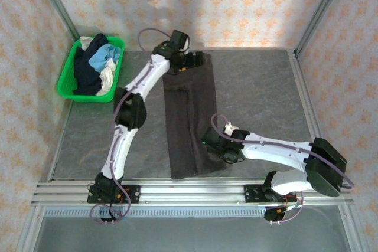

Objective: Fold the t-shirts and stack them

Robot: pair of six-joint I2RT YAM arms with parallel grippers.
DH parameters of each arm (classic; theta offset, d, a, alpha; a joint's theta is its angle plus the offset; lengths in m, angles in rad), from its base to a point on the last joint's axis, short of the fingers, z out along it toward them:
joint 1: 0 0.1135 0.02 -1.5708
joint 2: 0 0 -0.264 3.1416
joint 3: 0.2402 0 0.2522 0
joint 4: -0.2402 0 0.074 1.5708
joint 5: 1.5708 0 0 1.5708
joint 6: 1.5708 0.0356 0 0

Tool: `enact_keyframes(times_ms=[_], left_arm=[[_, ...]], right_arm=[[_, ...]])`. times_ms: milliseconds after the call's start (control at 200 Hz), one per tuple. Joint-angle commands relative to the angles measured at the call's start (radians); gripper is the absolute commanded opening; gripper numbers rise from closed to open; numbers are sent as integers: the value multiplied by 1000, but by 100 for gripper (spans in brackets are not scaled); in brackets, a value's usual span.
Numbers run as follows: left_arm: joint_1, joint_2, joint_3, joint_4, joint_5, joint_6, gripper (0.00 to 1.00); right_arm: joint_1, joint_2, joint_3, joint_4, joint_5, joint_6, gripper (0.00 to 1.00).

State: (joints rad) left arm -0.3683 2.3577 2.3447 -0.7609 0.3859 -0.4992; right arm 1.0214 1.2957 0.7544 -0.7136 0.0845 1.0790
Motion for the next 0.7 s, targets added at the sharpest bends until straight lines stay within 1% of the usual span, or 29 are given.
enact_keyframes(times_ms=[0,40,75,105,155,215,250,265,300,415,520,586,641,696], left_arm=[[0,-286,-244,-66,-122,83,100],[-1,-391,-382,-66,-150,82,100],[-1,-496,-503,-64,-148,75,100],[-5,-586,-643,-53,-142,69,100],[-21,-742,-862,-15,-165,45,100],[-48,-916,-1097,30,-172,-3,100],[-67,-1008,-1212,43,-171,-28,99],[-78,-1044,-1256,47,-171,-65,98],[-109,-1116,-1355,60,-174,-104,96],[-244,-1282,-1602,83,-164,-256,90],[-352,-1421,-1785,145,-167,-400,88],[-413,-1493,-1870,211,-168,-489,84],[-479,-1530,-1915,267,-181,-551,84],[-552,-1543,-1938,295,-219,-599,84]], right_arm=[[-17,-47,-5,-42,-35,-79,75],[-19,-65,-18,-45,-53,-86,75],[-21,-81,-29,-50,-67,-93,75],[-21,-93,-41,-51,-75,-99,75],[-22,-107,-61,-44,-100,-108,75],[-22,-107,-83,-21,-128,-111,74],[-22,-107,-88,-14,-145,-112,73],[-22,-107,-90,-11,-154,-113,73],[-20,-104,-91,-12,-166,-112,73],[-14,-94,-97,-24,-181,-101,71],[-8,-105,-133,15,-209,-85,71],[-5,-105,-157,45,-239,-77,70],[0,-100,-172,61,-258,-70,70],[6,-91,-178,61,-265,-65,70]])
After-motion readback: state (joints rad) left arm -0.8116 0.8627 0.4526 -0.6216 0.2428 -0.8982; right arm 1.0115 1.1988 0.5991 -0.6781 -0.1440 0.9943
